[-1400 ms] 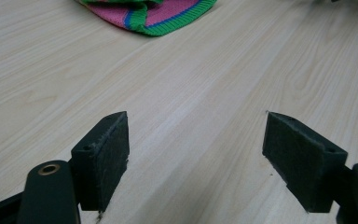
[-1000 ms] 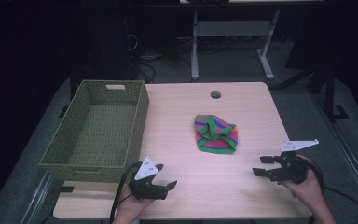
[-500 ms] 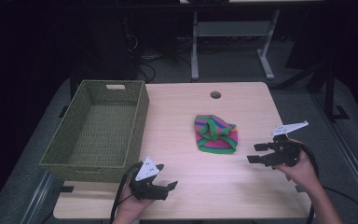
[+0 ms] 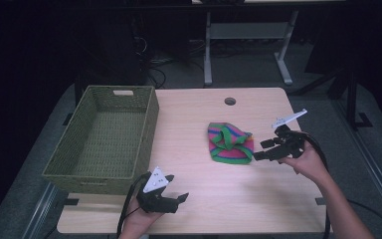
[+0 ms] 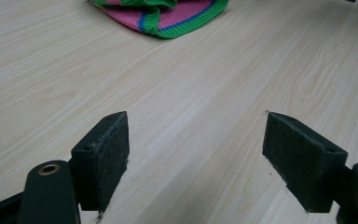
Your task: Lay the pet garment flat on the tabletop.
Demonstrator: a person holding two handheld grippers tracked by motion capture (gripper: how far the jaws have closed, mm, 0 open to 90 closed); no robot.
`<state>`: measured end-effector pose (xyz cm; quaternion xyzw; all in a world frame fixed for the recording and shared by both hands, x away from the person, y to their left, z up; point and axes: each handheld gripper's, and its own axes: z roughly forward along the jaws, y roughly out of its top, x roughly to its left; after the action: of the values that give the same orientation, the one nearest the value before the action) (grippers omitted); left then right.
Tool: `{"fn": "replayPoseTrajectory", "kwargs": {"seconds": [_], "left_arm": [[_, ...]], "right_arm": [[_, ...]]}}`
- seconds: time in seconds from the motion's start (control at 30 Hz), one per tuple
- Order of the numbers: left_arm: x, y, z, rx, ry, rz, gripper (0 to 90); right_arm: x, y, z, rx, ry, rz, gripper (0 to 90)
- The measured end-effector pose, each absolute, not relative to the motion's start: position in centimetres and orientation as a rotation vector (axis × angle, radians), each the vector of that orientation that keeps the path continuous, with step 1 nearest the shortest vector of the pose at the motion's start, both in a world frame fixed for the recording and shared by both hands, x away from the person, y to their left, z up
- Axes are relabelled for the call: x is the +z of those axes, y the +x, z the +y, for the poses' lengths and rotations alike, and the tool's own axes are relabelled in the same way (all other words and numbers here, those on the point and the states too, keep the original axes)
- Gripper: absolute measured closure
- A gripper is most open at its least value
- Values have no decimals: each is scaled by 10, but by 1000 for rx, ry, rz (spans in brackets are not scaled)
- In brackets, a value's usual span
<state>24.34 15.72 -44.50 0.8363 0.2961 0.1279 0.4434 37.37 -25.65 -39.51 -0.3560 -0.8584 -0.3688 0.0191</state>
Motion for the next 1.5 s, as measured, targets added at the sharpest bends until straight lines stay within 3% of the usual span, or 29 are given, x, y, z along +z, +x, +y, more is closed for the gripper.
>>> {"fn": "replayPoseTrajectory", "kwargs": {"seconds": [0.87, 1.5], "left_arm": [[-444, 244, 160, 317, 2060, 740, 225], [-443, 244, 161, 320, 2056, 736, 225]], "right_arm": [[-378, 420, -233, -1048, -1104, -2682, 270], [-380, 430, -221, -997, -1103, -2738, 284]]}}
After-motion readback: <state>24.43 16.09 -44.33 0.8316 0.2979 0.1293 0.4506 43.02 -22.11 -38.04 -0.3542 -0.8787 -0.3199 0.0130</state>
